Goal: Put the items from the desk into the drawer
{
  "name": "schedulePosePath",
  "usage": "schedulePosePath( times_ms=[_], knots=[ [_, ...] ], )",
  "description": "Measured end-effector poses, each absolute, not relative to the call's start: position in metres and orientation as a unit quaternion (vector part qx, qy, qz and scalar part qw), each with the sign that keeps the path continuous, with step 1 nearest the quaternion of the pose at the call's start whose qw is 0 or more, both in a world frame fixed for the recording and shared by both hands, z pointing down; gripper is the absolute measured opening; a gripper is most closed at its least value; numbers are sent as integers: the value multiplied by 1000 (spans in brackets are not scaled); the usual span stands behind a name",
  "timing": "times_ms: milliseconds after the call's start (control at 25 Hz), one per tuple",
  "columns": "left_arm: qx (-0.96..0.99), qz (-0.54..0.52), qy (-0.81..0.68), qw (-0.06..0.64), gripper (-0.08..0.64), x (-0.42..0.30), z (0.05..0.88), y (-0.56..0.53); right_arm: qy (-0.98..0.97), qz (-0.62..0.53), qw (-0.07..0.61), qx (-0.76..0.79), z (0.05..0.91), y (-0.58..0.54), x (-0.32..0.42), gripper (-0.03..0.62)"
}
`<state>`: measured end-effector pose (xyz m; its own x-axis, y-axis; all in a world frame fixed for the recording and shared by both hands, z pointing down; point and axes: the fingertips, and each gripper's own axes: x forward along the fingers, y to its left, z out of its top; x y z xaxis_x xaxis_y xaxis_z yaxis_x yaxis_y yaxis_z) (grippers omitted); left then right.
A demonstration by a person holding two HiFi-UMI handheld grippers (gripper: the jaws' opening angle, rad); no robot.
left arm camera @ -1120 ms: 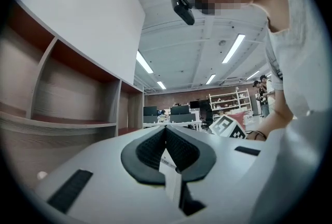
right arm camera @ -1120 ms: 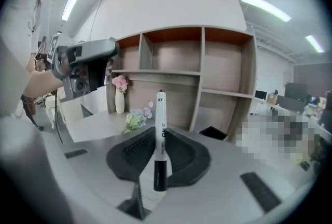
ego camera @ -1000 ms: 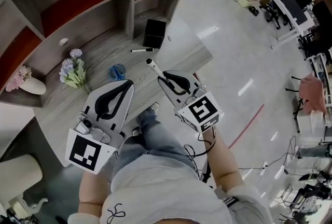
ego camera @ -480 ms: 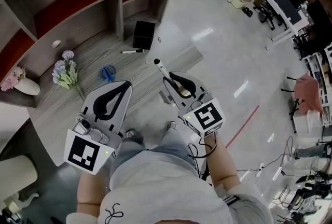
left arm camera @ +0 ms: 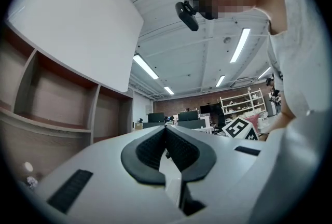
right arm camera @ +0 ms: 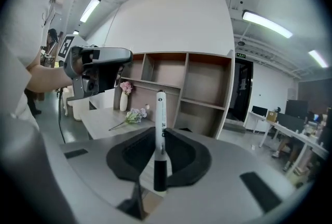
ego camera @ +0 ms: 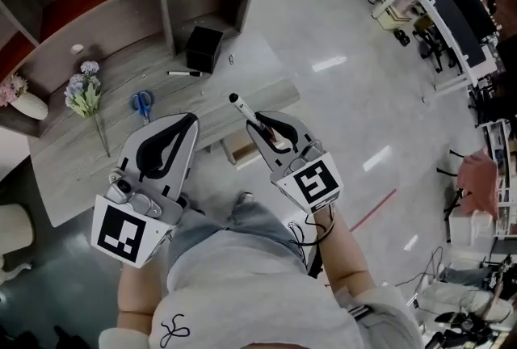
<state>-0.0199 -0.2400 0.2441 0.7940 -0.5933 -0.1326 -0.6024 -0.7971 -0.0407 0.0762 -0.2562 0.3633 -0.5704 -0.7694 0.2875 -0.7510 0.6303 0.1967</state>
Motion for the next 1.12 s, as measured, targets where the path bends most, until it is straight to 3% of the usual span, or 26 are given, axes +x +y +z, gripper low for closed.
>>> schedulePosePath(
  times_ms=[680,1120],
  knots=[
    [-890,27,453,47,11,34,267,-197,-916,-36,277,287,476,-261,143,71],
    [-874,20,484,48,11,41,273,-201,-885,-52,420,194,593,-254,157,71]
  ],
)
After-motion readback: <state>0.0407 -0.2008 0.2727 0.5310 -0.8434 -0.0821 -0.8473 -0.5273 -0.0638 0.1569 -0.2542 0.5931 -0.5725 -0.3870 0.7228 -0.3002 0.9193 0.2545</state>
